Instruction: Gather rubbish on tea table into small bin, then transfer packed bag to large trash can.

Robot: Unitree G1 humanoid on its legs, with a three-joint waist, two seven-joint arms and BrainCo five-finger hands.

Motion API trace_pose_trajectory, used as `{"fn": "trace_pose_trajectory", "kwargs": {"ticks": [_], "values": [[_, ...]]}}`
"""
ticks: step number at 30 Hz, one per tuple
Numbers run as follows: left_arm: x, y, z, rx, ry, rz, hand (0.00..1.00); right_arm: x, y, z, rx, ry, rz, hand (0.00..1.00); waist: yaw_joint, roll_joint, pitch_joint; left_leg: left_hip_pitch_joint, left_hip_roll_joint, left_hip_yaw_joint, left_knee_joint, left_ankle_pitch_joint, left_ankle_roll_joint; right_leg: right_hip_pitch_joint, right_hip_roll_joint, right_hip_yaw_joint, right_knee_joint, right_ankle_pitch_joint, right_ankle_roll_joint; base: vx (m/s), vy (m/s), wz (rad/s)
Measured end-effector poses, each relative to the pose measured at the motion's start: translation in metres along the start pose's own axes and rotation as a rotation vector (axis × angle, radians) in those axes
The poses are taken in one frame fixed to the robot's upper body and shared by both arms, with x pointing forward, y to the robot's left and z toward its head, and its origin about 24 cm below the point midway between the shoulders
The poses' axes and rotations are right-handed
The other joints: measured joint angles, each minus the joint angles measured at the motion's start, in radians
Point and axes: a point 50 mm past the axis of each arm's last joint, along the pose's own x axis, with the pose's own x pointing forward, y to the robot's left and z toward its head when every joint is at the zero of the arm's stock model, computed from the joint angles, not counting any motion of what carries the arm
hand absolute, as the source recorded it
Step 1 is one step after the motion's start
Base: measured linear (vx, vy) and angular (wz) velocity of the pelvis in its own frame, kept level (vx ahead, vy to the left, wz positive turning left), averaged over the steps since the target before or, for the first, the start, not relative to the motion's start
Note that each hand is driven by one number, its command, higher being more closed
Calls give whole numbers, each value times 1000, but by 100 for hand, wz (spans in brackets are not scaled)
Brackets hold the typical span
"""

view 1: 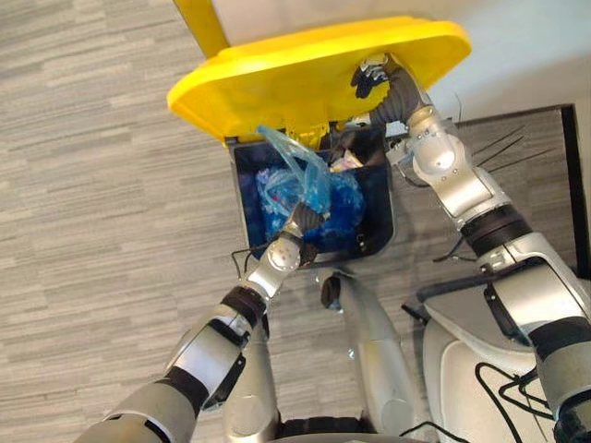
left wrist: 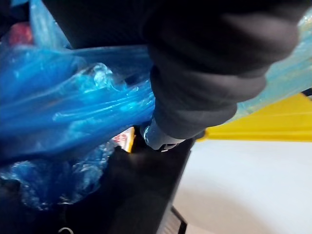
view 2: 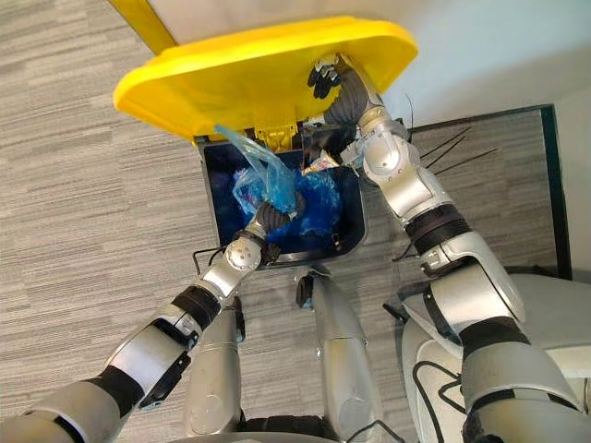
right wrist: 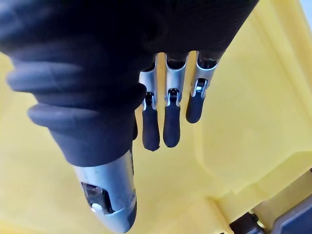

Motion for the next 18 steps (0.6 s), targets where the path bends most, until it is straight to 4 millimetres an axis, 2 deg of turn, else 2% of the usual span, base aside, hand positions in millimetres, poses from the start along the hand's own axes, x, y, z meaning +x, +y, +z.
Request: {"fn": "trace_pose_trajectory", "kwargs": {"ticks": [3, 6, 7, 8, 9, 10, 14, 18], "values": [[-2, 3, -14, 14, 67, 13, 0, 0, 1, 1, 16, -3, -5, 0, 1, -1, 0, 11, -1, 2, -19, 1, -1, -2, 1, 1, -16, 1, 0, -27, -51, 8], [-1, 5, -13, 36, 69, 17, 0, 0, 5, 3, 22, -7, 5, 0, -8, -1, 0, 8, -13, -1, -1, -4, 8, -3, 9, 0, -22, 1, 0, 10, -26, -13], [-1, 5, -14, 54, 76, 13, 0, 1, 8, 4, 27, -9, 9, 0, -10, -1, 0, 13, -4, -4, -23, -5, 12, -8, 10, -3, -3, -30, 52, -7, -29, -23], [-1, 5, -16, 63, 83, 13, 0, 1, 9, 5, 31, -11, 10, 0, 2, -4, -2, 17, 7, 7, -38, -5, 12, -43, 1, 24, 84, -25, 6, 46, -101, 37], [-3, 3, -21, 70, 105, 5, 0, -1, 12, 2, 33, 0, 12, 0, -44, -15, -3, 17, -6, 6, -37, 7, -14, -53, -11, 203, 172, -22, -60, 96, -163, 48], [-5, 2, -26, 77, 127, 5, 0, -1, 15, 2, 32, -1, 21, 0, -31, -17, -3, 29, 3, -3, -42, 13, -37, -47, 7, 178, 153, -24, -34, 125, -162, 49], [-12, 3, -40, 80, 184, 14, 0, -8, 22, -5, 28, 20, 42, 0, -20, -19, -2, 71, 4, -36, -48, 14, -34, -18, 14, 154, 138, -17, -37, 75, -47, 9], [-27, 5, -62, 41, 247, 48, 0, -38, 36, -32, 60, 106, 83, 0, -15, -18, -2, 155, 0, -34, -62, 14, -32, 81, -11, 138, 122, -12, -43, -15, 49, 23]]}}
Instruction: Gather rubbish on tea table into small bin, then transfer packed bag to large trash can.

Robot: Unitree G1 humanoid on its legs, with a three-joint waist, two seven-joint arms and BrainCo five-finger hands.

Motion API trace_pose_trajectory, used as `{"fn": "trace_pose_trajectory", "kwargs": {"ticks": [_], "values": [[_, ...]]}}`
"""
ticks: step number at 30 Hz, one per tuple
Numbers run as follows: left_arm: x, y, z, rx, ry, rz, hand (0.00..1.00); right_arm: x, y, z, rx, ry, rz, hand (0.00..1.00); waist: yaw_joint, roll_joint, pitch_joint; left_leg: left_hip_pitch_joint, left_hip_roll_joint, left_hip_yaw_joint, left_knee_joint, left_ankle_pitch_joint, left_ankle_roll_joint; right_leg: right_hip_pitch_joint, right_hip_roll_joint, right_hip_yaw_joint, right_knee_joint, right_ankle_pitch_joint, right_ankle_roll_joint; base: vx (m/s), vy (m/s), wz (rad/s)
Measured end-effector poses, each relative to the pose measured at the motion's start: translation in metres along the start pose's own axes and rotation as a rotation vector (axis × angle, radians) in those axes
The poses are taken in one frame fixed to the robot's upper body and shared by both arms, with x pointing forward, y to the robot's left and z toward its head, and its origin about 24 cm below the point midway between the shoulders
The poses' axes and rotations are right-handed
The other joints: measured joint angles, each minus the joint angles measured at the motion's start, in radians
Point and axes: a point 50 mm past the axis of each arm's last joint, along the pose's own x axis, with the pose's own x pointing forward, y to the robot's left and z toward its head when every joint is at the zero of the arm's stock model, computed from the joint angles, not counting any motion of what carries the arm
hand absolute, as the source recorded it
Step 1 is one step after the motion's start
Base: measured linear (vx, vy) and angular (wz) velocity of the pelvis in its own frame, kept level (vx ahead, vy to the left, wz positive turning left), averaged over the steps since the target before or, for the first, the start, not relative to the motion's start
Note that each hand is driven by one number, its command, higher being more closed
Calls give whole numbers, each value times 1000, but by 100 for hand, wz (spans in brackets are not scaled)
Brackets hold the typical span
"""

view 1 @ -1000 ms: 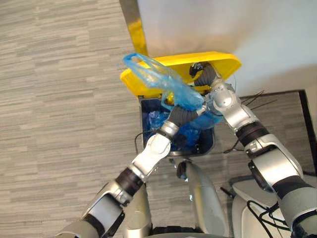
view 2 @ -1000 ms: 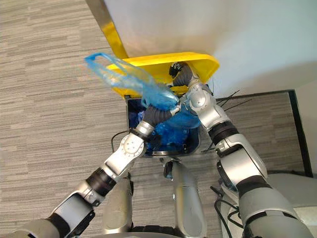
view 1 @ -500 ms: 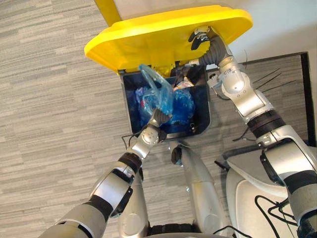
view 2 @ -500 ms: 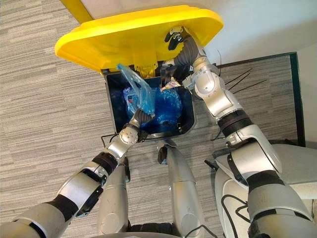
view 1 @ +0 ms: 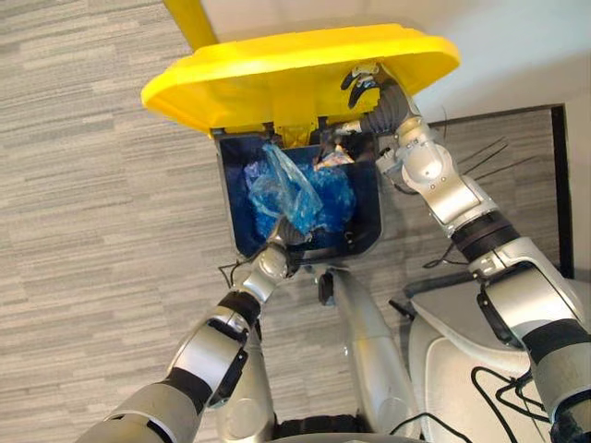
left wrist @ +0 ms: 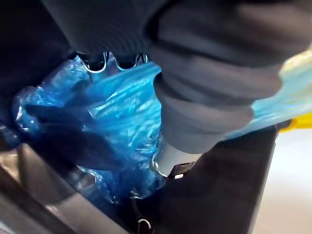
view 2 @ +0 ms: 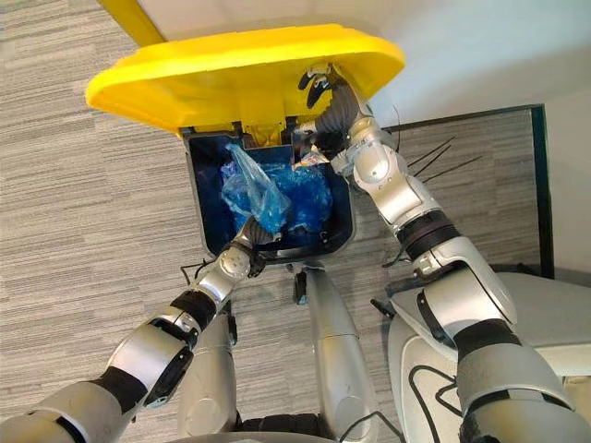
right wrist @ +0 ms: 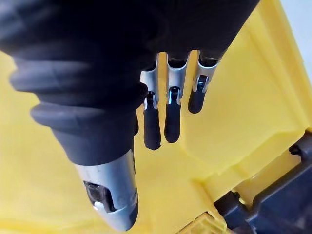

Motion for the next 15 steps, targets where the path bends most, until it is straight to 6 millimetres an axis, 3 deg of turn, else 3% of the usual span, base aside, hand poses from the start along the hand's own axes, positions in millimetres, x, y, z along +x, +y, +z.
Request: {"fn": "trace_pose_trajectory", "kwargs": {"ticks": [7, 10, 12, 13, 14, 15], "values": [[-33, 21, -53, -59, 70, 85, 0, -61, 32, -37, 117, 119, 37, 0, 49, -1, -2, 91, -18, 0, 14, 6, 10, 154, -34, -21, -42, 26, 21, -53, 72, 18], [-57, 27, -80, -106, 109, 125, 0, -101, 59, -62, 207, 260, 65, 0, 74, -16, -12, 166, -63, 31, -3, 23, 43, 227, -63, 12, -75, 61, 50, -81, 182, -12], [-82, 34, -107, -135, 171, 164, 0, -134, 83, -74, 247, 350, 135, 0, 99, -39, -34, 219, -99, 99, -22, 44, 84, 269, -73, 67, -152, 132, 88, -122, 196, -66], [-98, 41, -122, -158, 214, 190, 0, -155, 95, -80, 252, 400, 182, 0, 99, -53, -54, 223, -105, 134, -32, 68, 124, 294, -78, 94, -236, 215, 162, -212, 162, -73], [-115, 46, -137, -188, 262, 225, 0, -173, 104, -85, 261, 447, 221, 0, 105, -47, -64, 233, -82, 188, -60, 91, 152, 299, -76, 77, -190, 225, 136, -257, 148, -67], [-125, 46, -147, -203, 295, 229, 0, -186, 110, -88, 273, 485, 242, 0, 100, -45, -67, 250, -82, 194, -75, 103, 155, 299, -85, 65, -80, 179, 84, -310, 100, -47]]}}
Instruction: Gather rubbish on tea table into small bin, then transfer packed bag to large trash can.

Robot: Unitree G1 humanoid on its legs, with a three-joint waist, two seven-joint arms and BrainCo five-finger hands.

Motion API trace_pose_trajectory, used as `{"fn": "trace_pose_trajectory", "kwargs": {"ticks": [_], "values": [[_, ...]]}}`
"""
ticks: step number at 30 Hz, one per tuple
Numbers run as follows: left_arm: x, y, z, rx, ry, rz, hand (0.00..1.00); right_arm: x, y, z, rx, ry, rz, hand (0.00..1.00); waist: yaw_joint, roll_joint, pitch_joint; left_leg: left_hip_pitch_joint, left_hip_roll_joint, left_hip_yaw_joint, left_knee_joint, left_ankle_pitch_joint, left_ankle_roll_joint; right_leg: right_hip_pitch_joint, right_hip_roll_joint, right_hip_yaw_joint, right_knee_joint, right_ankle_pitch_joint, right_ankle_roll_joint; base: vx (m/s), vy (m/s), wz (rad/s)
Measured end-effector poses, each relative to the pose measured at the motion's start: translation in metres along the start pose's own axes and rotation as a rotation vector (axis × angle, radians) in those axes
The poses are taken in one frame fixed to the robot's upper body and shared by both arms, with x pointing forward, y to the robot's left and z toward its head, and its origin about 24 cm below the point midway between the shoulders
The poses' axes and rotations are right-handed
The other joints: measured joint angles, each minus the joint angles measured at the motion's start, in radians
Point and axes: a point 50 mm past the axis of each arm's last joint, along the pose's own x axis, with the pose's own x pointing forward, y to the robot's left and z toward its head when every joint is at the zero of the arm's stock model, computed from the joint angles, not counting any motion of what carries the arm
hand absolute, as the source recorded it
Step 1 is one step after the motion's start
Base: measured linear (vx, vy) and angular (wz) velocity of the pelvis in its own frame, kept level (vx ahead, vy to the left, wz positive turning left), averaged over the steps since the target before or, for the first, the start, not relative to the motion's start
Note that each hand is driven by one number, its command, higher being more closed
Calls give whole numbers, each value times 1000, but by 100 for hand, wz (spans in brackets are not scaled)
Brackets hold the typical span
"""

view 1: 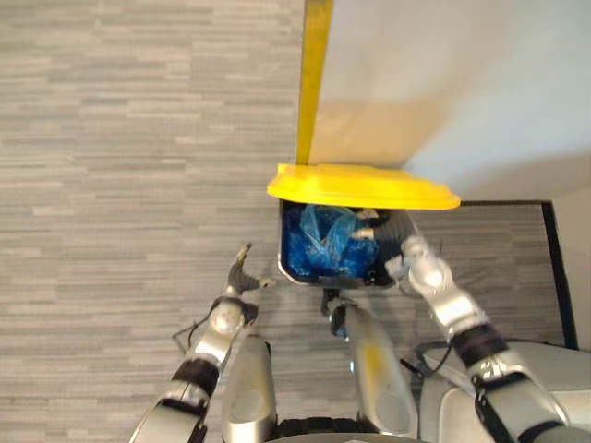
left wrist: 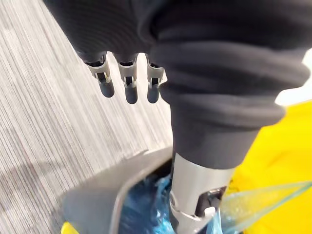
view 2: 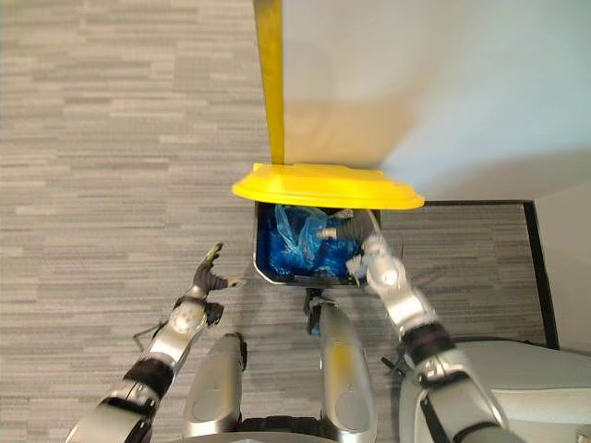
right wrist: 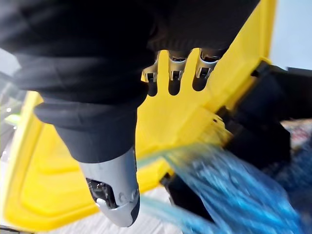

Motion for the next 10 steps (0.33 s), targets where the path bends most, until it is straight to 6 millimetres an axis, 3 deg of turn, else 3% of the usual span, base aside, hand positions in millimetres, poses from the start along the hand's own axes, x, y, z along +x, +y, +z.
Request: {"fn": "trace_pose_trajectory", "kwargs": {"ticks": [1, 3, 5, 6, 8, 9, 10], "values": [[-13, 8, -21, -13, 72, 9, 0, -24, 15, -26, 35, 105, 28, 0, -8, 1, -39, 23, 2, 1, -49, 24, 4, 16, -10, -3, 208, -89, -55, -213, 103, -13], [-35, 19, -51, -35, 172, 26, 0, -61, 34, -63, 97, 272, 72, 0, -10, 6, -107, 38, 12, -3, -120, 63, 0, 73, -14, 3, 373, -208, -48, -145, 31, -9], [-52, 27, -69, -55, 239, 40, 0, -88, 45, -87, 136, 396, 94, 0, -12, 0, -151, 22, 14, -3, -154, 95, -9, 143, -33, 22, 417, -270, -16, -110, -92, -7], [-59, 28, -76, -74, 265, 42, 0, -100, 47, -97, 146, 453, 92, 0, -15, -28, -178, 1, 14, -2, -157, 104, -21, 178, -46, 22, 377, -311, 23, -119, -147, -16], [-67, 23, -83, -130, 297, 41, 0, -114, 45, -114, 160, 541, 68, 0, -11, -20, -201, -4, 7, -7, -223, 147, -42, 213, -19, -4, 216, -324, 30, -105, -113, -32], [-73, 15, -85, -170, 307, 24, 0, -121, 42, -121, 167, 583, 51, 0, -3, -13, -242, -6, 7, -5, -304, 195, -42, 246, 6, -3, 57, -323, 28, -54, -94, -53], [-74, 8, -84, -203, 303, 9, 0, -124, 37, -126, 172, 606, 30, 0, -1, -9, -257, -5, 6, 9, -359, 234, -50, 282, 22, 1, -90, -313, -25, -31, -86, -46]]}}
